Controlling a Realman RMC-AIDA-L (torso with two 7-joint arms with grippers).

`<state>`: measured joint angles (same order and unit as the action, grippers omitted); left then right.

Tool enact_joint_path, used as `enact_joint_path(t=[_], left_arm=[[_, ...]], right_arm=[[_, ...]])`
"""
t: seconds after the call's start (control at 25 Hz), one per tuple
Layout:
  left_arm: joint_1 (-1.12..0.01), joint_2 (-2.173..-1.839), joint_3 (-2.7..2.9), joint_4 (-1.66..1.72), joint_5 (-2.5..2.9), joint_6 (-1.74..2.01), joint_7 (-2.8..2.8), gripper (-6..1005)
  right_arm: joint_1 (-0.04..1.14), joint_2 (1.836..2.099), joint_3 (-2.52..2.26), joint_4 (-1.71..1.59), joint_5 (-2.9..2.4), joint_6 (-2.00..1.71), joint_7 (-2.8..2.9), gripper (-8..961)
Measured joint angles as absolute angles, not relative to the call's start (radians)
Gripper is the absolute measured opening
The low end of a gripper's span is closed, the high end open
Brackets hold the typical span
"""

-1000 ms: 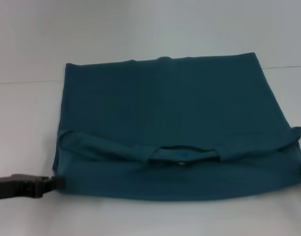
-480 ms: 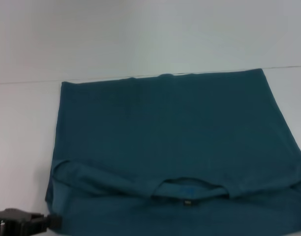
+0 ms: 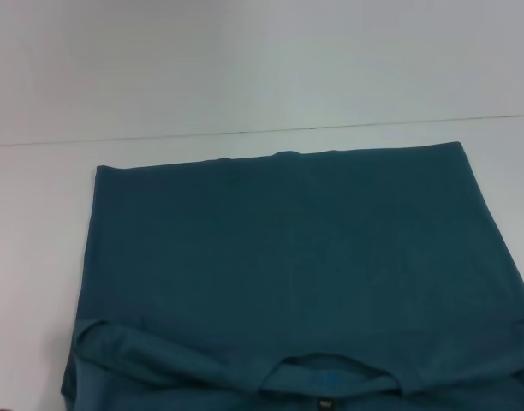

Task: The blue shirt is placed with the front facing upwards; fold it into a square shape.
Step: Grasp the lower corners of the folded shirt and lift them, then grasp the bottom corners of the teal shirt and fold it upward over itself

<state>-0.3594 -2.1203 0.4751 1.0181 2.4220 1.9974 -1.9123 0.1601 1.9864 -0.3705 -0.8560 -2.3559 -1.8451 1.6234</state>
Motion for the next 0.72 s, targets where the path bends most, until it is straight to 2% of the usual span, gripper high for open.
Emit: enact_joint_path(t=[0.52,0.72], left_arm=[[-0.369,-2.118,0.461,0.999,2.438,2.003,-1.885,58],[-0.428,-2.093,0.382,0.949,2.397,1.949,-1.893,63]], right_arm=[[0.159,1.985,-0.304,-0.856,-2.385,-1.874,1.595,35],[0.232,1.982,-0.233,-0.855,-2.381,-1.866,1.608,35]])
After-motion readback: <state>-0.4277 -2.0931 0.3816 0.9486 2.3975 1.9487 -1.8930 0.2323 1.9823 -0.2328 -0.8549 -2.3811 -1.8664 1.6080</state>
